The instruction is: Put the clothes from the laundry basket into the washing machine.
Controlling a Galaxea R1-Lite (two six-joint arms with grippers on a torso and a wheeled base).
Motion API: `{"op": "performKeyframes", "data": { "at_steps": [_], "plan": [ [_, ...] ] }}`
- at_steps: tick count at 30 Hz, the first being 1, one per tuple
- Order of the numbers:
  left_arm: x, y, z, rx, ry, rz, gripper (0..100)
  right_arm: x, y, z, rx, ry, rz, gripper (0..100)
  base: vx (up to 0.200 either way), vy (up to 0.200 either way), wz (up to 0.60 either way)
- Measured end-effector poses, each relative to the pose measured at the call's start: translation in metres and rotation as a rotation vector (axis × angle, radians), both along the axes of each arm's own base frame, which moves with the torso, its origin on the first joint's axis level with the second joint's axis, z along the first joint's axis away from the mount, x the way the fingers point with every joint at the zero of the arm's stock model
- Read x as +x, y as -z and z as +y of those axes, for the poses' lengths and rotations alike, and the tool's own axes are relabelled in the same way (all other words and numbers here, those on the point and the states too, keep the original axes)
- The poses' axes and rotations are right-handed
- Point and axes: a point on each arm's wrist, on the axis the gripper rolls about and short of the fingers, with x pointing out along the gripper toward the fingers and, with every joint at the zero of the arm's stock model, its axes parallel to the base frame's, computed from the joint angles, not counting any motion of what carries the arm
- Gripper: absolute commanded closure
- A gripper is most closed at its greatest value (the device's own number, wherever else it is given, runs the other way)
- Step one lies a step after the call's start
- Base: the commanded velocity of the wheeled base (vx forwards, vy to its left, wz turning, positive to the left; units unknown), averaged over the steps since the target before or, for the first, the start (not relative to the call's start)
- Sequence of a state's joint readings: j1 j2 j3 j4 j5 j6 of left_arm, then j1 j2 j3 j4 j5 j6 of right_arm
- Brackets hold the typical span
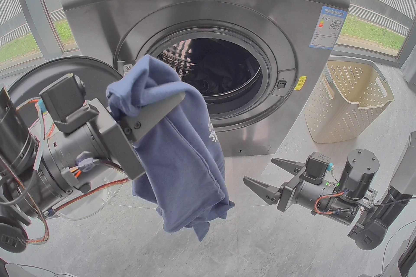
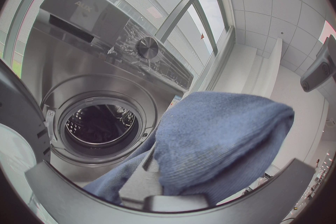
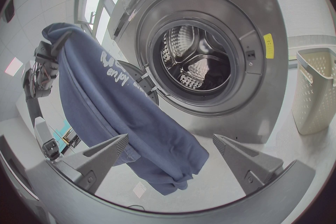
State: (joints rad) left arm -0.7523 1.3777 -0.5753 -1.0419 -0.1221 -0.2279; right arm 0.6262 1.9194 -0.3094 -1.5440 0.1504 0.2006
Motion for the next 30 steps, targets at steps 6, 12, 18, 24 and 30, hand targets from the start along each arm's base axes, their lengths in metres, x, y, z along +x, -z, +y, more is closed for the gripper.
{"op": "performKeyframes", "data": {
  "at_steps": [6,12,18,24,30],
  "plan": [
    [0.006,-0.014,0.007,-0.02,0.035,-0.054,100,0.008,0.008,0.017,-0.032,-0.03,-0.027,0,0.0,0.0,0.0],
    [0.017,-0.023,0.006,-0.037,0.017,-0.079,100,0.005,0.016,0.032,-0.045,-0.075,-0.013,0,0.0,0.0,0.0],
    [0.029,-0.026,-0.002,-0.039,0.01,-0.081,100,-0.004,0.017,0.053,0.019,-0.133,0.043,0,0.0,0.0,0.0],
    [0.036,-0.028,-0.008,-0.04,0.004,-0.079,100,0.004,0.013,0.07,0.097,-0.132,0.065,0,0.0,0.0,0.0],
    [0.04,-0.032,-0.011,-0.048,-0.002,-0.086,100,0.011,0.015,0.077,0.133,-0.122,0.16,0,0.0,0.0,0.0]
  ]
}}
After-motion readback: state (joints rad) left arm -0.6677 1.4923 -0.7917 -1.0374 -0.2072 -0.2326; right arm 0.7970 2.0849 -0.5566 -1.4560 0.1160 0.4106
